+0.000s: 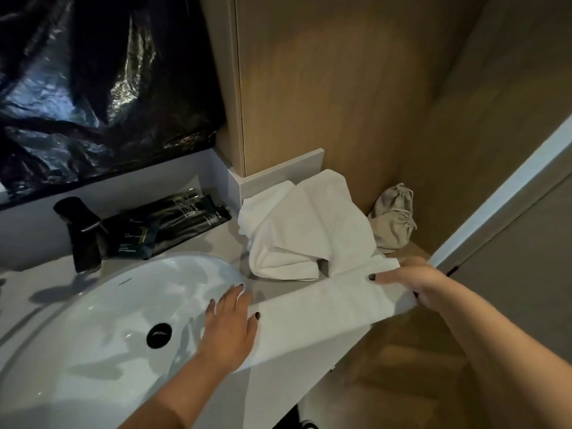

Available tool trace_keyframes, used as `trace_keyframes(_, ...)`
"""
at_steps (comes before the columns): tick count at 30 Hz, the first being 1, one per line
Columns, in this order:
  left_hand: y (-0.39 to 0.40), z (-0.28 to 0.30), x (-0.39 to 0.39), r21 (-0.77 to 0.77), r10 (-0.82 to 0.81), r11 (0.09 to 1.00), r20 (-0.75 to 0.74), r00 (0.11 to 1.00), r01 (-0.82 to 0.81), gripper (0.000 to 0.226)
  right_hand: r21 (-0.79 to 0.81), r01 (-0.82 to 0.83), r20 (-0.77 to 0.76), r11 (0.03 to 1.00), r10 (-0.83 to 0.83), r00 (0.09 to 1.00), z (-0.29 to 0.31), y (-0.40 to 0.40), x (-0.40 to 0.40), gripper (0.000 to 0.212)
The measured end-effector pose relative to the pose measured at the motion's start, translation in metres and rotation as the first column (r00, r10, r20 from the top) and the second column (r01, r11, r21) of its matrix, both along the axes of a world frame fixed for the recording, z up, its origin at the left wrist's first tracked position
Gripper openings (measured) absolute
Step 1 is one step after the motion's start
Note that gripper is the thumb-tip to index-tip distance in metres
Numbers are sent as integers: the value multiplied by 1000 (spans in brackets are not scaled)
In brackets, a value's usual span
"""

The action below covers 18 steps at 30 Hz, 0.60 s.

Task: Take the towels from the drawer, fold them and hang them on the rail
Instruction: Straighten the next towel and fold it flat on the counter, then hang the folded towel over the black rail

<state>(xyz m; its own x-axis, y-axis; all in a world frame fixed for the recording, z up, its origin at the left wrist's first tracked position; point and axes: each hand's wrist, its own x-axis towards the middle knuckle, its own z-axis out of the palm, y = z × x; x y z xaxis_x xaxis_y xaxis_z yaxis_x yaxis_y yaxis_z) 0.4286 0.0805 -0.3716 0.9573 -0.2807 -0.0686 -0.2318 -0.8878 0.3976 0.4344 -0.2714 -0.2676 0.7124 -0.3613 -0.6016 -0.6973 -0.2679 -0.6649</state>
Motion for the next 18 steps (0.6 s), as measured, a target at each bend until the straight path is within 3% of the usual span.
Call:
trace_keyframes(3, -11, 25, 6, -238, -126, 965, -44, 991, 112, 65, -126, -178, 240, 976, 204, 949, 41, 19, -13, 27)
trace_keyframes(6, -22, 55, 15, -374, -227, 905, -30, 973, 200, 79, -336, -315, 364, 888, 431, 826, 90, 44, -24, 26)
trace_keyframes(10, -39, 111, 30, -480, -355, 821, -7, 935, 308, 89, -503, -403, 416, 765, 623, 663, 150, 72, -33, 31)
trace_keyframes(12, -45, 143, 36, -570, -411, 755, -27, 911, 324, 86, -545, -403, 459, 736, 663, 591, 179, 81, -35, 31)
trace_keyframes(15, -56, 185, 43, -651, -434, 689, -19, 901, 318, 64, -589, -362, 535, 723, 684, 495, 221, 86, -37, 33)
trace_keyframes(18, -75, 219, 49, -737, -444, 606, -2, 896, 299, 50, -679, -182, 595, 711, 678, 431, 252, 84, -30, 34)
